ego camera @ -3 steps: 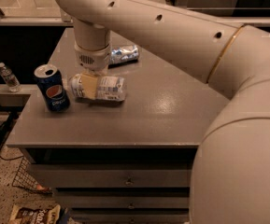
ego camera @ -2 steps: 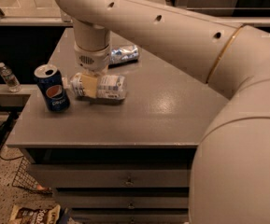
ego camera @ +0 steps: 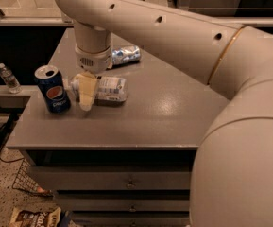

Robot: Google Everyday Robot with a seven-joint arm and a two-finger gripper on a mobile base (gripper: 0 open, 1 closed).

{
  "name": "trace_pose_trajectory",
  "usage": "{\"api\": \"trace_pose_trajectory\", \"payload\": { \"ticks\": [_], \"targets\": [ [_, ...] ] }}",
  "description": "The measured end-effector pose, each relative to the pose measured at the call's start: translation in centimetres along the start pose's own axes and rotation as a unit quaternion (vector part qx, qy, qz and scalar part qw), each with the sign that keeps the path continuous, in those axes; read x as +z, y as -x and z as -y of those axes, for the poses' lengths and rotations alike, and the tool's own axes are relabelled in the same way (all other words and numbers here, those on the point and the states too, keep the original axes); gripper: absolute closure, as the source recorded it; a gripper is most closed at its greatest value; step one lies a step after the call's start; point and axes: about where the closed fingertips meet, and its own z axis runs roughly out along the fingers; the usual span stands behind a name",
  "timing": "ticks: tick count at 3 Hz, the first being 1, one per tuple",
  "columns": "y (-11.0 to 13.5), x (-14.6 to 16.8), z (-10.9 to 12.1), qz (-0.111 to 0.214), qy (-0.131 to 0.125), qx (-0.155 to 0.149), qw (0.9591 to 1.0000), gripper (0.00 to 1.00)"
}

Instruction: Move blue plastic bottle near pepsi can

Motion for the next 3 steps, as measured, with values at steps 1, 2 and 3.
{"api": "trace_pose_trajectory", "payload": {
  "ticks": [1, 2, 3],
  "targets": [
    [-1.0, -1.6, 0.3, 0.022, -0.020, -0.008, 0.9995, 0.00],
    [-4.2, -5.5, 2.0, 0.072, -0.055, 0.002, 0.9959, 0.00],
    [-9.5, -8.2, 4.8, 0.116, -0.071, 0.029, 0.9903, 0.00]
  ]
}}
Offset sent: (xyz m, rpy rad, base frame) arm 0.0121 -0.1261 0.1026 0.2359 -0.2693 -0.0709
